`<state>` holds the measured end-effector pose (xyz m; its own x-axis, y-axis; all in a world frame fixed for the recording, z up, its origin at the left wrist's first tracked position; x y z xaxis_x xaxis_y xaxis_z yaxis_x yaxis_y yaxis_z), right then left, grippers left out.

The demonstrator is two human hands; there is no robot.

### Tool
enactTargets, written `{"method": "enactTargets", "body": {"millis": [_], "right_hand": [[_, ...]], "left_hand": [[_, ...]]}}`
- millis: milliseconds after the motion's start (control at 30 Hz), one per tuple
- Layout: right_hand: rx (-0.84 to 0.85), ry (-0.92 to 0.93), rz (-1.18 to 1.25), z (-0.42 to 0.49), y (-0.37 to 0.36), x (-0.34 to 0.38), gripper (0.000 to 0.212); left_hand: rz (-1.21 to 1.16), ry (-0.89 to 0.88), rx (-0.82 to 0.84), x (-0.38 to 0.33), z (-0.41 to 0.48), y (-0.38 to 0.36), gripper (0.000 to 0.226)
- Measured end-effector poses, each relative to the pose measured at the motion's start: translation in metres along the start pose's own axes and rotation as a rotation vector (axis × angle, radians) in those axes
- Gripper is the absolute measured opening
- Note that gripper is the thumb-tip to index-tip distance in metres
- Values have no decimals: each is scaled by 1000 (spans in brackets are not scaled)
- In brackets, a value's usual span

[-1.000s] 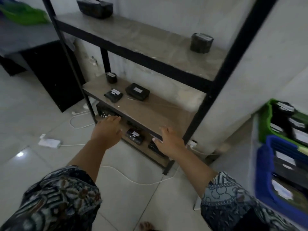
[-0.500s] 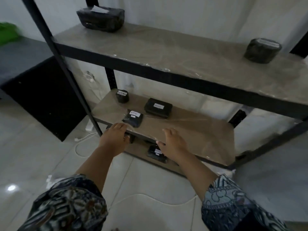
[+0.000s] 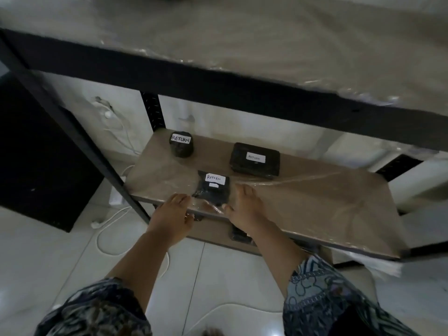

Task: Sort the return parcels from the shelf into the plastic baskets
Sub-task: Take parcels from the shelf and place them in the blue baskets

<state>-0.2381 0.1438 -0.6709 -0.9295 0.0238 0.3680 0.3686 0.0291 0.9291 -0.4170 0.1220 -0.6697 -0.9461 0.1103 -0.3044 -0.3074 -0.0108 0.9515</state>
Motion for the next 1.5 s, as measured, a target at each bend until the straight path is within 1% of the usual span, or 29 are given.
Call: {"method": "enactTargets", "body": {"millis": [133, 233, 300, 467, 533, 600, 667, 833, 1000, 1100, 1267, 1433, 1500], "right_hand": [[12, 55, 18, 41, -47, -3, 90], [63, 67, 91, 61, -75, -12, 107], [61, 92, 107, 69, -84, -16, 113], [-3, 135, 81, 82, -84, -23, 106], [-11, 118, 94, 80, -80, -26, 103], [-4, 89, 99, 74, -73, -29, 101], [9, 64, 89, 64, -63, -33, 98], [6, 1, 148, 25, -14, -48, 95], [-58, -44, 168, -28, 59, -60, 97], [-126, -78, 170, -69, 108, -69, 90], [-215, -156, 115, -144, 183, -96, 86], [-305, -252, 76, -221, 253, -141, 89], [-351, -285, 47, -250, 282, -165, 88]], "left_hand": [[9, -25, -18, 27, 32, -49, 55], [-26, -32, -45, 48, 44, -83, 56], [-14, -56, -71, 59, 44, -102, 60], [75, -131, -100, 69, 38, -119, 65], [102, -149, -88, 68, 37, -117, 67], [91, -153, -76, 67, 35, -111, 65], [74, -147, -47, 64, 30, -102, 68], [104, -170, -9, 53, 6, -60, 66], [131, -199, -64, 28, -23, 3, 61], [121, -227, -97, 2, -52, 38, 62], [33, -302, -66, -63, -103, 72, 63], [-29, -436, -34, -149, -134, 86, 61], [-79, -473, -47, -189, -140, 89, 60]]}}
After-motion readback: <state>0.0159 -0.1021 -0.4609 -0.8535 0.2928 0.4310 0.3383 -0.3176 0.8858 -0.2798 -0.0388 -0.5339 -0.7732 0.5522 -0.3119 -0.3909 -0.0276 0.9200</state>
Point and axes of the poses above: each hand's wrist, its own z-axis towards the middle knuckle, its own y-axis out of the back of the hand, x = y × z, the point moved 7 cm from there along z, towards the middle knuckle, and after that the axes turned 15 degrees about -x, right-handed, at the moved point
